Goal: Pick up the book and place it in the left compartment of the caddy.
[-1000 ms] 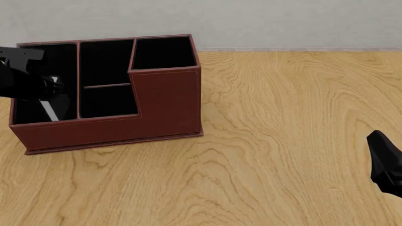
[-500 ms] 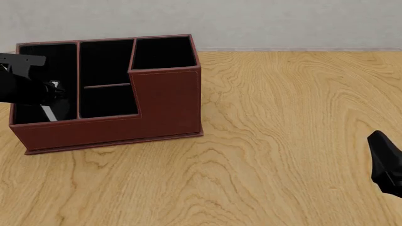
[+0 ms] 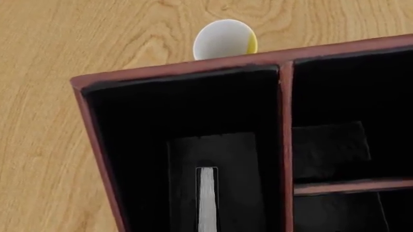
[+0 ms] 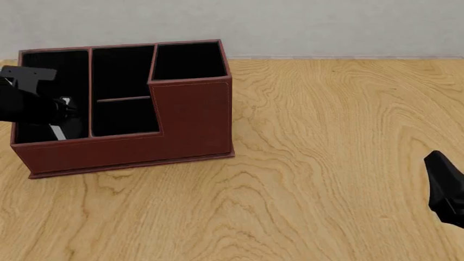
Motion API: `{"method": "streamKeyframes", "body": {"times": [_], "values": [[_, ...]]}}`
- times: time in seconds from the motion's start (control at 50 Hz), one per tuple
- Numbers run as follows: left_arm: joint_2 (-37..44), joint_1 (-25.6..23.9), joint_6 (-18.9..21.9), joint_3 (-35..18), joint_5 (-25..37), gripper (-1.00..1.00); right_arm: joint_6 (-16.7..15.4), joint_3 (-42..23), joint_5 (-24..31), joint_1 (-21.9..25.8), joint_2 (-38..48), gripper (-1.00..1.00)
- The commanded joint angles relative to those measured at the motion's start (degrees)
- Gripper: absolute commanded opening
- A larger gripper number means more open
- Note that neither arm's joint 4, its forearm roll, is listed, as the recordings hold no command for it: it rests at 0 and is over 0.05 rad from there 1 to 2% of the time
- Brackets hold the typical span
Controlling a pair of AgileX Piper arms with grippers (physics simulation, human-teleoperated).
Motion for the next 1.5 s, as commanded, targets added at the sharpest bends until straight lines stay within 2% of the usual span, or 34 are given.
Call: {"method": "streamKeyframes", "body": {"times": [0.02, 0.66, 0.68, 1.5], "values": [[0.0, -0.1, 0.7, -0.2, -0.5, -1.00, 0.0, 0.0, 0.0, 0.0, 0.0, 1.00], [-0.1, -0.5, -0.4, -0.2, -0.5, -1.00, -0.5, 0.0, -0.4, 0.2, 0.7, 1.00], [-0.6, -0.5, -0.3, -0.1, -0.4, 1.00, -0.4, 0.0, -0.3, 0.1, 0.6, 1.00], [-4.0, -1.1, 0.6, 0.8, 0.1, 1.00, -0.8, 0.0, 0.3, 0.1, -0.2, 1.00]]}}
